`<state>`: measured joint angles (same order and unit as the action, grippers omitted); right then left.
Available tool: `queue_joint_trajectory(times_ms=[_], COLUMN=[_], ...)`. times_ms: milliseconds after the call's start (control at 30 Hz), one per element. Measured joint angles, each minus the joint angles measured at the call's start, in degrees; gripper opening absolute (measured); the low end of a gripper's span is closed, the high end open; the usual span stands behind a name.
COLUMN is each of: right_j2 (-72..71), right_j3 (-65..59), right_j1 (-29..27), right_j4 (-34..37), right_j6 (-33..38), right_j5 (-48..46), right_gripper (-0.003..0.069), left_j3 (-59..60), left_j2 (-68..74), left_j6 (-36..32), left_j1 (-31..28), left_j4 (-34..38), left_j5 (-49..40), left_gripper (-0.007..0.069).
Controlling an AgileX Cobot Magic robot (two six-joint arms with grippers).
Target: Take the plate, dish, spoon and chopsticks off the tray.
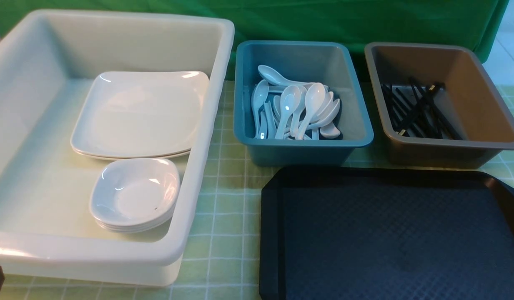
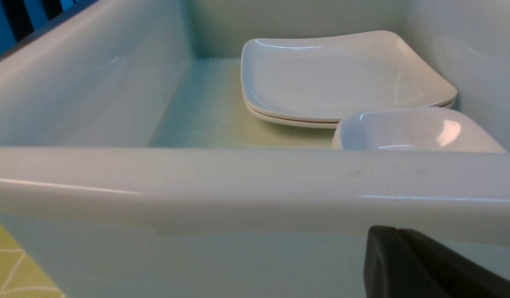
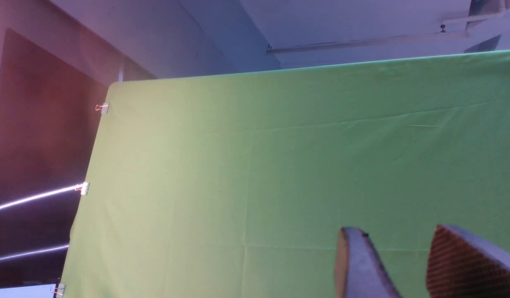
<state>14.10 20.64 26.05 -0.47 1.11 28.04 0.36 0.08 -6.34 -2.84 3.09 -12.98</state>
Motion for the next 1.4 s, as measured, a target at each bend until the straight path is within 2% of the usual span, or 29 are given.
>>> queue_joint_trajectory(times_ms=[333, 467, 533, 633, 800, 833, 867, 933, 1067, 1400], right_j2=[0.0, -0.3, -0.7, -1.1, -4.0, -4.3, -6.2, -11.2, -13.9, -14.0], right_j3=[0.0, -0.1, -1.0, -4.5, -15.3, -15.9, -19.0, -20.7, -21.1, -21.1], right_j1=[0.0, -0.2, -2.0, -7.8, -19.0, -19.0, -21.3, -23.8, -25.1, -25.1], right_j4=[0.0, 0.0, 0.0, 0.0, 0.0, 0.0, 0.0, 0.0, 0.0, 0.0], right_j6=[0.0, 4.0, 6.9, 8.1, 7.6, 7.6, 7.5, 7.5, 7.5, 5.7], right_j5=[0.0, -6.2, -12.3, -21.5, -28.8, -28.9, -29.9, -36.7, -41.4, -41.9], right_gripper=[0.0247, 0.0247, 0.0247, 0.0247, 0.0247, 0.0247, 0.0247, 0.0247, 0.0247, 0.0247], left_j3=[0.0, 0.0, 0.0, 0.0, 0.0, 0.0, 0.0, 0.1, 0.1, 0.1], left_j2=[0.0, 0.0, 0.0, 0.0, 0.0, 0.0, 0.0, -0.1, -0.2, -0.2], left_j6=[0.0, 0.0, 0.0, 0.0, 0.0, 0.0, 0.0, 0.0, -0.1, -0.2], left_j1=[0.0, 0.0, 0.0, 0.0, 0.0, 0.0, 0.0, 0.0, 0.0, 0.0], left_j4=[0.0, 0.0, 0.0, 0.0, -0.1, -0.1, -0.1, -0.3, -0.9, -1.3], left_j5=[0.0, 0.1, 0.1, 0.1, 0.1, 0.1, 0.1, 0.1, 0.1, 0.0], left_gripper=[-0.0018, -0.0018, -0.0018, -0.0018, -0.0018, -0.0018, -0.0018, -0.0018, -0.0018, -0.0018])
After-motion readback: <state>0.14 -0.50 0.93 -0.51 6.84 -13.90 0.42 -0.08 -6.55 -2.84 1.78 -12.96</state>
